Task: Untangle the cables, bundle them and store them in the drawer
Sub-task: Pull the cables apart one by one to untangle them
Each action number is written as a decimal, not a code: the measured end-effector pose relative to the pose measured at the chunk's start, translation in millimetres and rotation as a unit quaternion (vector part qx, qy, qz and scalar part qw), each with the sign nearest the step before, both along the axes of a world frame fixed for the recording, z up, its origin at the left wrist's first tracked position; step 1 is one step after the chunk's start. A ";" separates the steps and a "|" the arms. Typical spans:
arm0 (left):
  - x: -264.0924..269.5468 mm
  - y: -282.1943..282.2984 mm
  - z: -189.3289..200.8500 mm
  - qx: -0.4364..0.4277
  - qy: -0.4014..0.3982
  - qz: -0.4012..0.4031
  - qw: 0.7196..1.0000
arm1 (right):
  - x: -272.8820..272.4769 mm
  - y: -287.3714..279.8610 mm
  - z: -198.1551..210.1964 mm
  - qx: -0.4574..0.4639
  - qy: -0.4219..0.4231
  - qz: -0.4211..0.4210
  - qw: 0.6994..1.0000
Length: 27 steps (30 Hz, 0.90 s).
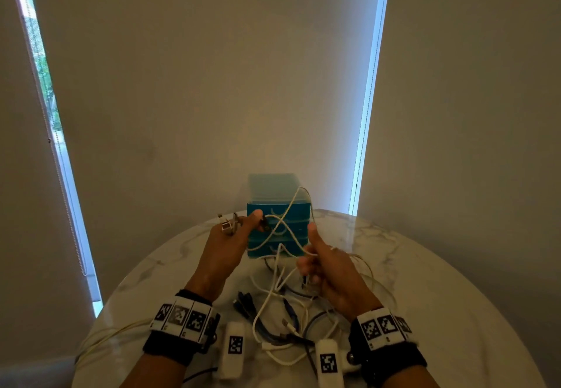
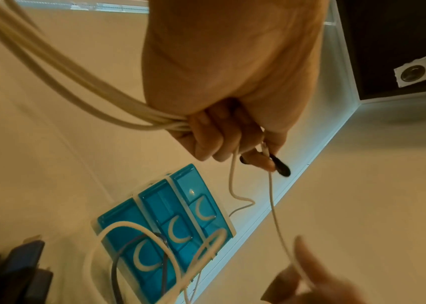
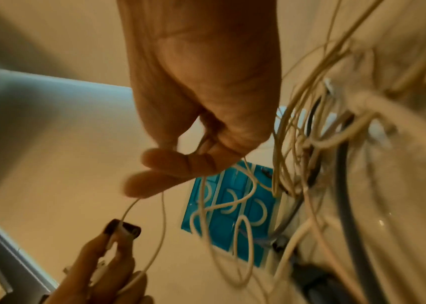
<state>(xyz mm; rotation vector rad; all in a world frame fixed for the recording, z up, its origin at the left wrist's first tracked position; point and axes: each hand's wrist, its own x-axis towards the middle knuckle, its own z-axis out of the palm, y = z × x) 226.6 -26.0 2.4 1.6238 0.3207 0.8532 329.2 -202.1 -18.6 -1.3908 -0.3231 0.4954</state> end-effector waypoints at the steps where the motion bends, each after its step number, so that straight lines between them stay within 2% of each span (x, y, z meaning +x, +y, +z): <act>1: 2.0 3.9 -1.6 -0.008 -0.008 0.011 1.000 | -2.0 -2.9 3.9 -0.029 -0.001 0.035 0.999; 2: 3.6 7.1 -3.3 -0.009 -0.009 0.021 1.000 | -4.4 -6.5 9.2 -0.016 0.014 0.080 0.997; 4: 4.1 9.0 -4.5 -0.006 -0.011 0.035 0.999 | -7.3 -17.1 23.3 0.076 0.050 0.175 0.980; 6: 4.0 9.9 -5.2 -0.010 -0.023 0.037 0.999 | -12.7 -26.9 43.6 0.133 0.036 0.205 0.969; 7: 3.3 10.3 -4.6 -0.016 -0.027 0.043 0.999 | -16.2 -30.7 54.0 0.141 -0.003 0.186 0.972; 9: 3.3 13.9 -4.7 -0.029 -0.037 0.059 0.997 | -23.1 -33.4 71.8 0.136 -0.132 0.085 0.978; 11: 2.4 17.2 -3.5 -0.047 -0.044 0.072 0.995 | -28.5 -30.6 83.7 0.124 -0.268 -0.028 0.955; 13: 0.8 16.2 -2.0 -0.055 -0.050 0.069 0.995 | -32.1 -22.2 90.6 0.048 -0.399 -0.098 0.910; 14: -0.1 15.2 -2.3 -0.055 -0.050 0.064 0.995 | -33.7 -16.1 91.8 -0.033 -0.464 -0.096 0.880; 15: -1.3 13.9 -1.7 -0.054 -0.048 0.062 0.995 | -37.2 -9.7 94.1 -0.132 -0.510 -0.070 0.847; 17: -3.2 12.9 -0.5 -0.056 -0.043 0.062 0.996 | -42.1 5.1 94.6 -0.298 -0.549 0.015 0.781; 20: -4.9 14.6 2.3 -0.067 -0.045 0.073 0.994 | -40.0 25.8 84.9 -0.394 -0.600 0.131 0.684; 21: -5.8 14.7 3.1 -0.067 -0.050 0.071 0.994 | -37.2 31.2 81.2 -0.407 -0.609 0.150 0.665; 22: -5.8 15.1 3.0 -0.065 -0.054 0.065 0.994 | -34.1 35.1 78.9 -0.407 -0.611 0.151 0.661; 23: -6.3 15.4 3.1 -0.064 -0.054 0.057 0.995 | -30.7 38.1 77.2 -0.402 -0.608 0.135 0.671; 25: -7.1 15.6 4.2 -0.059 -0.054 0.043 0.996 | -28.3 41.7 77.6 -0.379 -0.601 0.104 0.696; 27: -6.9 16.8 4.6 -0.059 -0.064 0.030 0.996 | -28.0 42.3 76.1 -0.335 -0.587 0.111 0.729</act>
